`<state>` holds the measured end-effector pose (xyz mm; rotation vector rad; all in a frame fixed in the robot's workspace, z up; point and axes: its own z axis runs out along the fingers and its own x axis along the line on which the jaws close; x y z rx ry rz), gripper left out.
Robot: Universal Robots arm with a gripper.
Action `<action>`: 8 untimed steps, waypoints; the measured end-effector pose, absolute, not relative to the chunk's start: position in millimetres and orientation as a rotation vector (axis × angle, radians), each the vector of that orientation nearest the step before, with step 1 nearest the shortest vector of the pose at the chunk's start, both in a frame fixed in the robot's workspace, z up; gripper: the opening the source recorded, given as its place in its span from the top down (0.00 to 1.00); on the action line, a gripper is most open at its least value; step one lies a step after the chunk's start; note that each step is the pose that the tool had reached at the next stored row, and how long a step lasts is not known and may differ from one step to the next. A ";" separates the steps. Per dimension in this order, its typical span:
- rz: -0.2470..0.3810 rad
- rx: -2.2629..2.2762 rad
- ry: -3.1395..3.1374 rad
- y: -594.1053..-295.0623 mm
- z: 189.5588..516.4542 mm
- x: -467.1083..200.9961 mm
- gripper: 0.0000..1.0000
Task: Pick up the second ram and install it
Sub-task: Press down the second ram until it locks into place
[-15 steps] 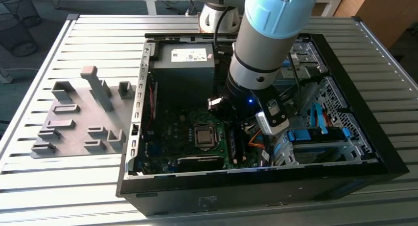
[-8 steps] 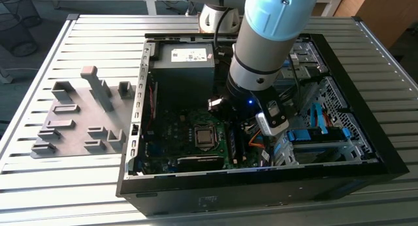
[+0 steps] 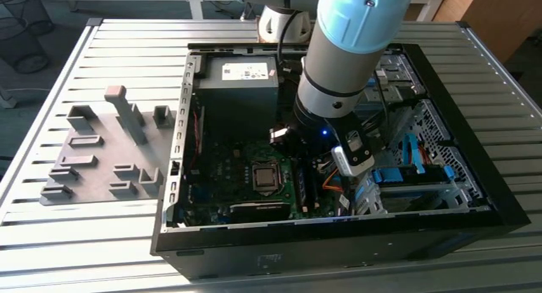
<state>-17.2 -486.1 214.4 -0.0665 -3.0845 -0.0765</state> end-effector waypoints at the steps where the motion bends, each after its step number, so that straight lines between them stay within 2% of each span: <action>1: -0.076 -0.066 -3.084 -486.0 214.5 -17.2 0.86; 8: -0.076 -0.065 -3.084 -485.7 217.1 -17.2 0.86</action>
